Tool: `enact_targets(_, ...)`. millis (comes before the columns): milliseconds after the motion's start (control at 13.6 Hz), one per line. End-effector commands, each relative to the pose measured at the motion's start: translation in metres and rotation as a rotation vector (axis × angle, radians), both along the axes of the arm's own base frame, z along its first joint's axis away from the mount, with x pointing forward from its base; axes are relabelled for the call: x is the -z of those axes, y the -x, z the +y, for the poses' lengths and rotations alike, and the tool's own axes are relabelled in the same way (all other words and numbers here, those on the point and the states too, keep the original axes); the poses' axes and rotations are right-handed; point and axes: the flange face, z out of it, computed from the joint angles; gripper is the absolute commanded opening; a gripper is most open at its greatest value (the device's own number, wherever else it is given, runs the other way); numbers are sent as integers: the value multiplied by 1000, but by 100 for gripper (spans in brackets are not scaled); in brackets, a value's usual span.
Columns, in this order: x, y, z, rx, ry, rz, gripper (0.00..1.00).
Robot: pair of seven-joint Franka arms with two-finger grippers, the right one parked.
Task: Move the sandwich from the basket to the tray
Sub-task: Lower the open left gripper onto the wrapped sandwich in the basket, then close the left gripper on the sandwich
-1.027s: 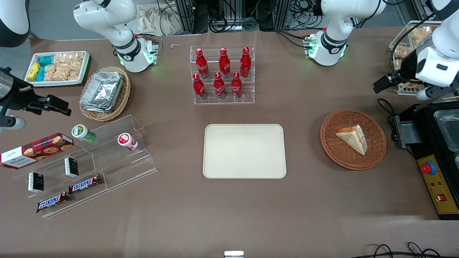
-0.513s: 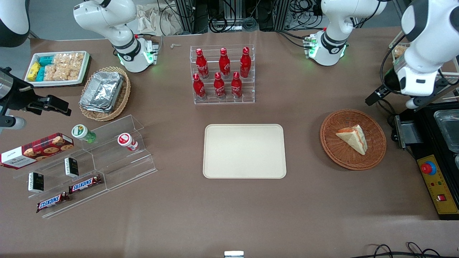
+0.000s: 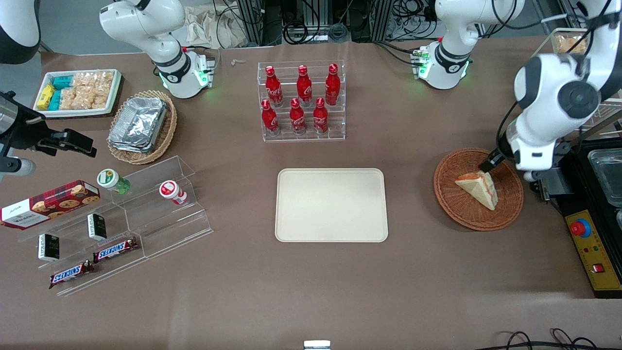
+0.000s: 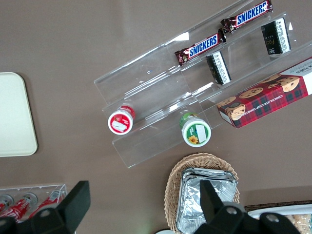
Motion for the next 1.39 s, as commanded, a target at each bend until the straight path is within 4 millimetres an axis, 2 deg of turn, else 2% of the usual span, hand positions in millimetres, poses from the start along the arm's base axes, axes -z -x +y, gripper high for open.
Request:
enact_targets(0, 27, -11, 1, -24, -23, -8, 100)
enact_targets(293, 63, -17, 16, -28, -29, 16, 100)
enact_targets(513, 70, -16, 28, -46, -34, 30, 100)
enact_targets(733, 85, -18, 34, -57, -37, 35, 100)
enact_targets(1027, 112, -21, 35, -46, -35, 42, 100)
enact_targets(1247, 122, -23, 34, -46, -26, 36, 100)
enact_targets(1320, 124, -24, 34, -46, -26, 39, 96)
